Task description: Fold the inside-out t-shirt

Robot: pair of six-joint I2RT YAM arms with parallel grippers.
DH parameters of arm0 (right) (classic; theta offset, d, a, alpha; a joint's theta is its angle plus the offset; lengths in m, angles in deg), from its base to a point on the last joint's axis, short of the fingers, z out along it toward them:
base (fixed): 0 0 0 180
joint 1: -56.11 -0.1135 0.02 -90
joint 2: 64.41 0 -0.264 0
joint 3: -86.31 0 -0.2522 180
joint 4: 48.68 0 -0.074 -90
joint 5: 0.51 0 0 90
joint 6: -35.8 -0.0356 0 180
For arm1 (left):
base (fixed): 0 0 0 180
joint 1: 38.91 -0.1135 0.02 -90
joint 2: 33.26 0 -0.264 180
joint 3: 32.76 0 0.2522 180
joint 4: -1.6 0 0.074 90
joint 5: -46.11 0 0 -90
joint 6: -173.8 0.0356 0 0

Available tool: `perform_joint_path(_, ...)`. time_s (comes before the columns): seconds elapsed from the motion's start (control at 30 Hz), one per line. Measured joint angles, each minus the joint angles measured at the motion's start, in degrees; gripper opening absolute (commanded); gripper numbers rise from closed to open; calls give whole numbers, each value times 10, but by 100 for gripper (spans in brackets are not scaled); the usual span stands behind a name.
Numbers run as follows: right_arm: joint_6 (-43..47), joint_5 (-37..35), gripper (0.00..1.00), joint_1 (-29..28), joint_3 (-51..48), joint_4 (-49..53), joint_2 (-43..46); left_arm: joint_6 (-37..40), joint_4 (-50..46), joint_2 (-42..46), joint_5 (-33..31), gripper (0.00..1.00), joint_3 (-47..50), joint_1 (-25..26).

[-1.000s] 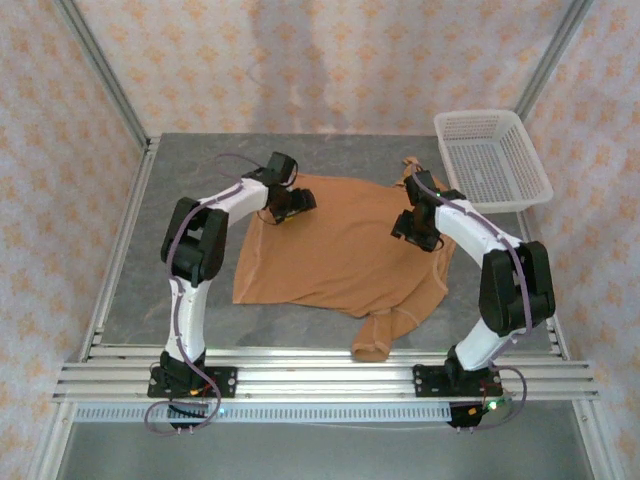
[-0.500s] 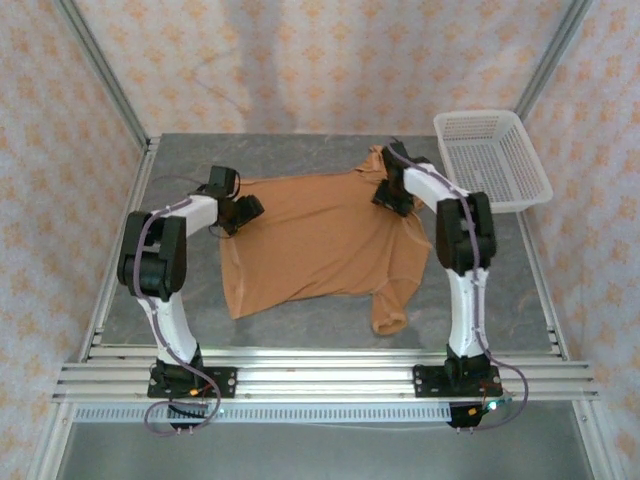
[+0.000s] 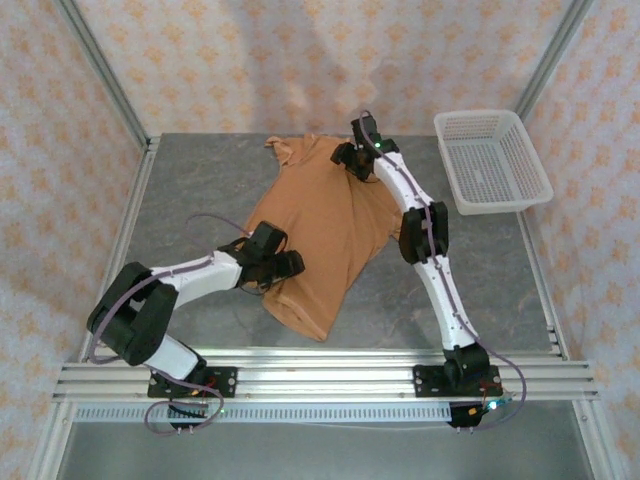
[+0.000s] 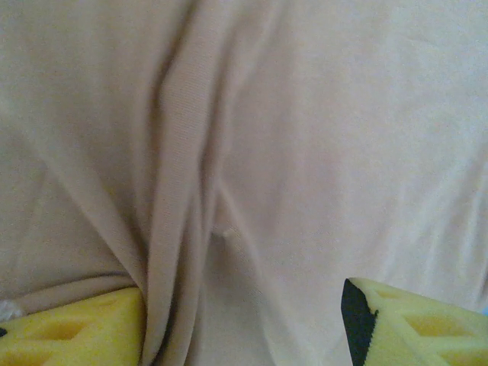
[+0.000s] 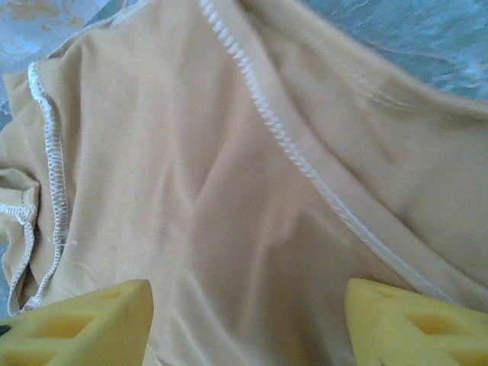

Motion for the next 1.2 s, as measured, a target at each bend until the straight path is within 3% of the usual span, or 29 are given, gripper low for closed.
perform_joint_path(0.23, 50, -27, 61, 20, -213, 42, 228, 59, -84, -1, -46, 71, -173, -27)
perform_joint_path(0.43, 61, -50, 60, 27, -483, 1, 444, 120, -97, -163, -28, 70, -348, -87)
perform_joint_path(0.57, 56, -56, 59, 27, -618, -28, 482, 151, -117, -273, -13, 70, -396, -108)
perform_joint_path(0.7, 49, -56, 59, 33, -701, -41, 474, 178, -143, -324, -5, 70, -400, -118)
perform_joint_path(0.93, 43, -59, 56, 60, -668, -62, 391, 187, -96, -272, 14, 70, -314, -140)
perform_joint_path(1.1, 53, -59, 56, 82, -475, -44, 269, 149, -26, -189, 20, 69, -183, -139)
perform_joint_path(1.2, 62, -48, 54, 87, -315, -22, 172, 98, 29, -140, 18, 70, -108, -112)
